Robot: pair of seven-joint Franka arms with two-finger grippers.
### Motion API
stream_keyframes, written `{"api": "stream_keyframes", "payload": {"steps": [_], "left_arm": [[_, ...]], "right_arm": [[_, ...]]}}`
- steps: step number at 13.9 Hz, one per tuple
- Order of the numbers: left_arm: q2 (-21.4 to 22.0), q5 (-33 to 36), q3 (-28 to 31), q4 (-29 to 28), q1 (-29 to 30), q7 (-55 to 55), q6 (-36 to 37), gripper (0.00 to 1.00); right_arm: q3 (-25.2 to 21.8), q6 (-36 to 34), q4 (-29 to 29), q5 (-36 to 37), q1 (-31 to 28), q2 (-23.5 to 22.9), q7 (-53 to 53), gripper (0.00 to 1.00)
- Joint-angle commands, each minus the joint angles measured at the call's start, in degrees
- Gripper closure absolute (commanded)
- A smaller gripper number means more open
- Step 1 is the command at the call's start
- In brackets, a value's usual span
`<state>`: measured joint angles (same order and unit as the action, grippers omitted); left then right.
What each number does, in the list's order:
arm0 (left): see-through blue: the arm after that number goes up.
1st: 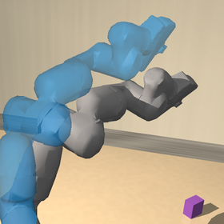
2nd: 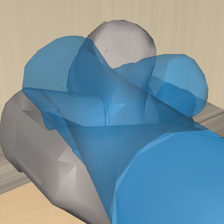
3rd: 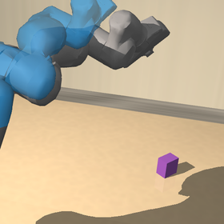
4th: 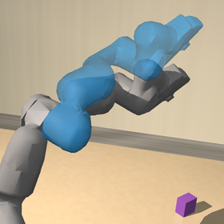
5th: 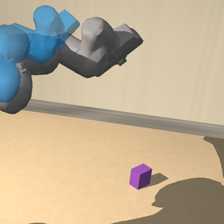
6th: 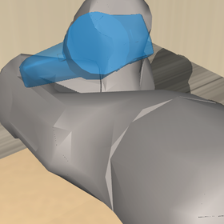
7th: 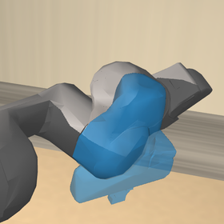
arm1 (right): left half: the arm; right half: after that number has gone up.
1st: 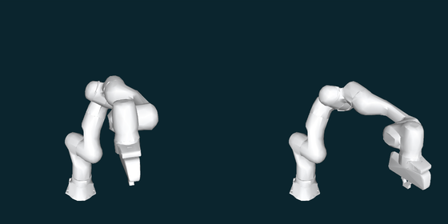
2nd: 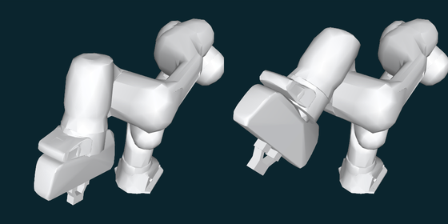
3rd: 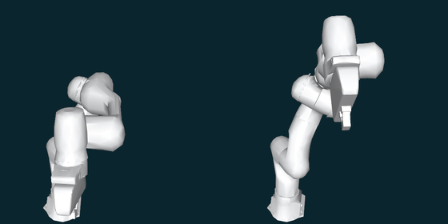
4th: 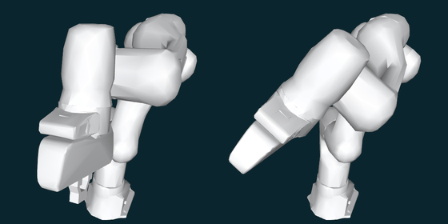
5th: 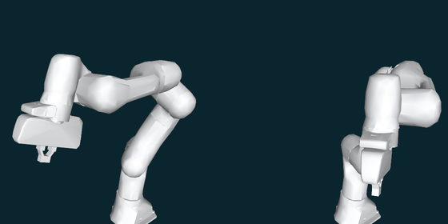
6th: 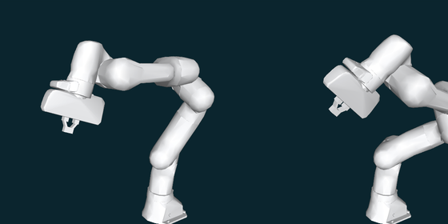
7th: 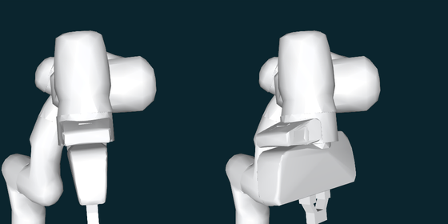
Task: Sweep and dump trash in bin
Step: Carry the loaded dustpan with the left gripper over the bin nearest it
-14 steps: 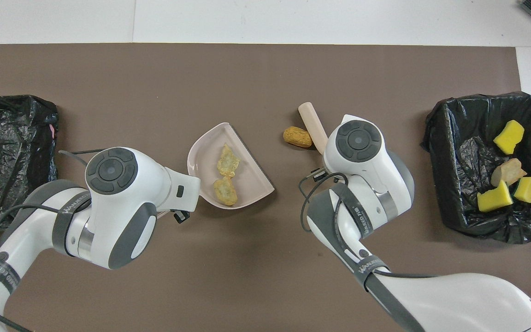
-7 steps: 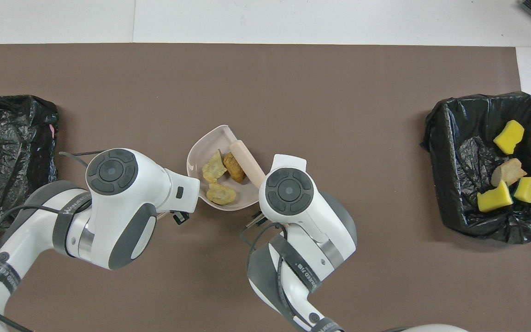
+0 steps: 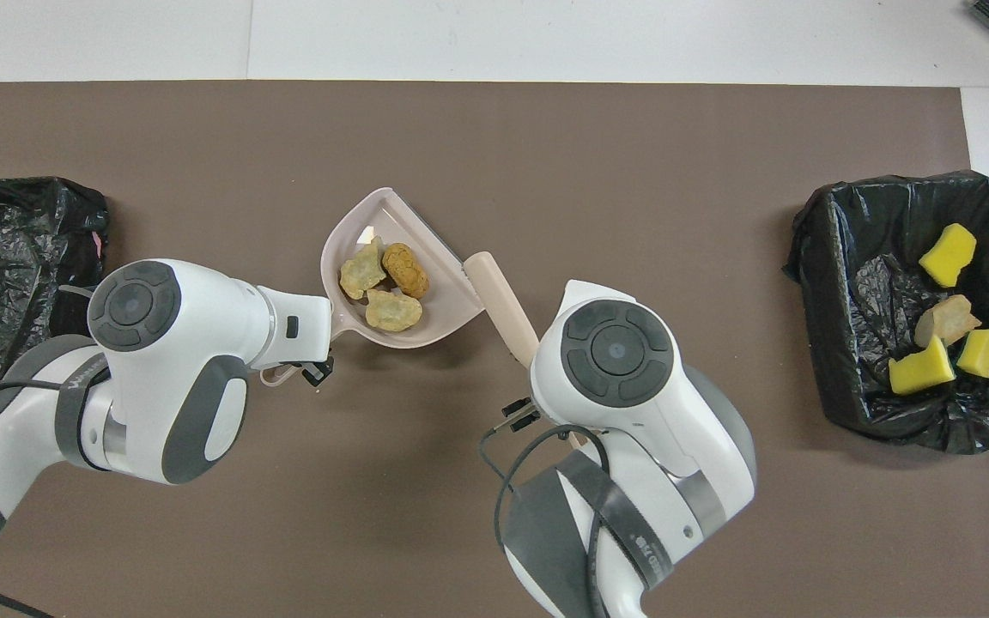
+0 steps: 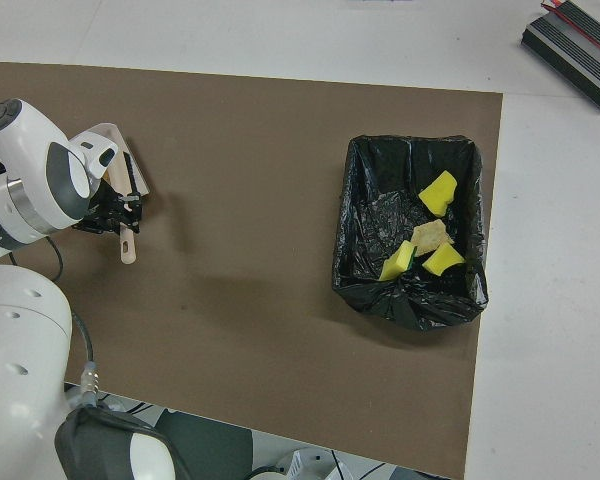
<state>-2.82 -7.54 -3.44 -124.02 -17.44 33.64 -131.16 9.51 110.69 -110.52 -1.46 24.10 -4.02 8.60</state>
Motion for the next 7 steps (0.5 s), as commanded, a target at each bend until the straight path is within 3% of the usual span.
{"api": "stream_keyframes", "payload": {"steps": [1,4,7], "left_arm": [[1.5,-1.9,-0.2,0.1,2.7,-0.1,-2.2,1.0],[2.6,-1.9,-0.1,2.6,6.6,0.2,1.7,1.0],[3.2,-1.9,0.1,7.2,10.9,0.0,9.8,1.0]], "right_arm": [[0.5,-1.4,-3.0,-1.4,0.9,3.5,12.3,1.0],[0.6,1.1,-8.3,-1.7,5.9,5.5,22.2,1.0],[0.6,8.8,-11.5,-1.6,13.6,3.7,33.8,1.0]]}}
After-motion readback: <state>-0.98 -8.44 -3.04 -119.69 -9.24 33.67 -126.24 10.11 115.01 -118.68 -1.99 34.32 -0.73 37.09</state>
